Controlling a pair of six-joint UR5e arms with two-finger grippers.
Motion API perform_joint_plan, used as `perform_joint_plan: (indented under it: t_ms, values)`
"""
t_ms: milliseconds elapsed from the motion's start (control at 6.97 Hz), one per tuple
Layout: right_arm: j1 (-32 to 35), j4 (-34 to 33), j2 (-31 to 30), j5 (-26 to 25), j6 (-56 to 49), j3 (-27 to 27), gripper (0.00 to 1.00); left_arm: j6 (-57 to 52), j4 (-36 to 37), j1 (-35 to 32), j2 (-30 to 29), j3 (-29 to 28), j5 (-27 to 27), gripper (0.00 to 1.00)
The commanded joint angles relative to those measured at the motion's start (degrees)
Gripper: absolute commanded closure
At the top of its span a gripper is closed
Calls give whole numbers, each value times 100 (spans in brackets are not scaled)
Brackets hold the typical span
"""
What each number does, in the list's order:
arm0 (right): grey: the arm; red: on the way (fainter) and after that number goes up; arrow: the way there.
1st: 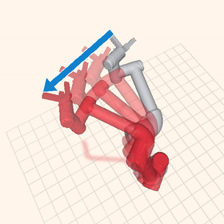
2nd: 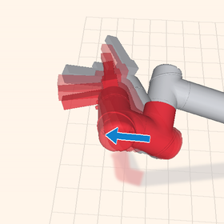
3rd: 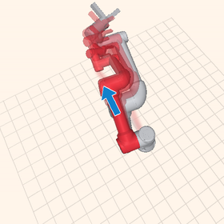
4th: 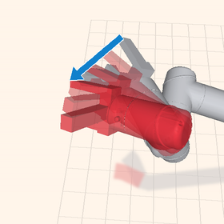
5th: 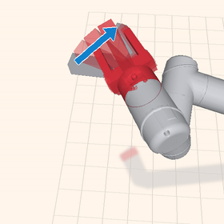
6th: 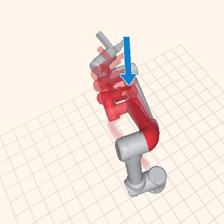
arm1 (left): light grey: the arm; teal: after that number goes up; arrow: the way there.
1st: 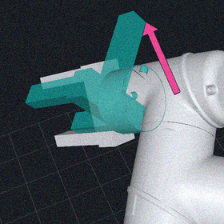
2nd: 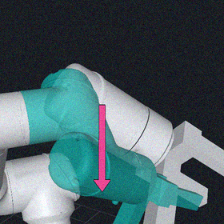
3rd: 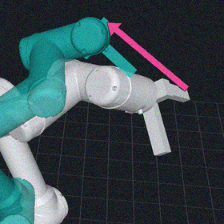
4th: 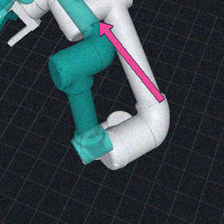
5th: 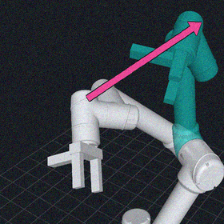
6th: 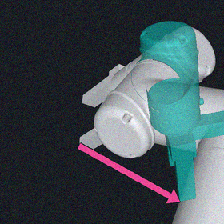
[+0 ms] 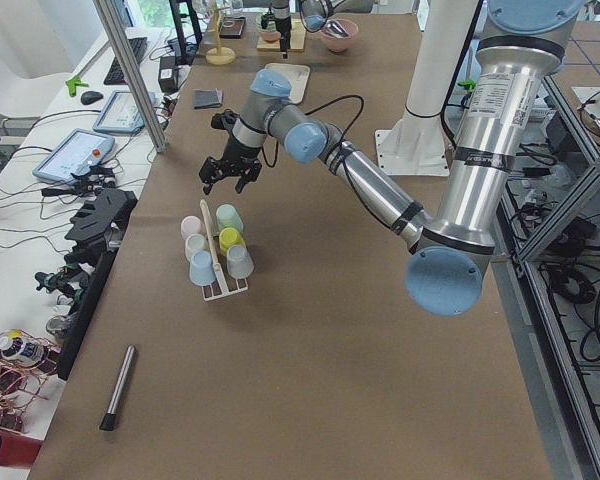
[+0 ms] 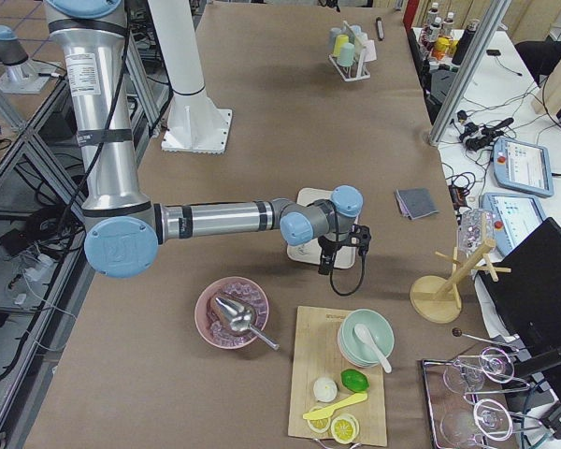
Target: Pick up and place green cup on tray
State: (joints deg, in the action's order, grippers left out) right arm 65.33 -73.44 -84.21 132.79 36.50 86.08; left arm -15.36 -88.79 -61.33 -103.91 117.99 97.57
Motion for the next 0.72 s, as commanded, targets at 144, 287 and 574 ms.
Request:
perform_joint_plan:
  t_ms: [144,287,574]
  values:
    - [-82,284,-25,2,23,-248,8,-679,872,1067,-673,-301,-2252,2]
    - [-99,791,-16,45,49,-554,11,-957,872,1375,-674,-372,-3034,2]
    - [-170,998,-16,54,164,-653,18,-2272,828,1405,-727,-583,-3446,2]
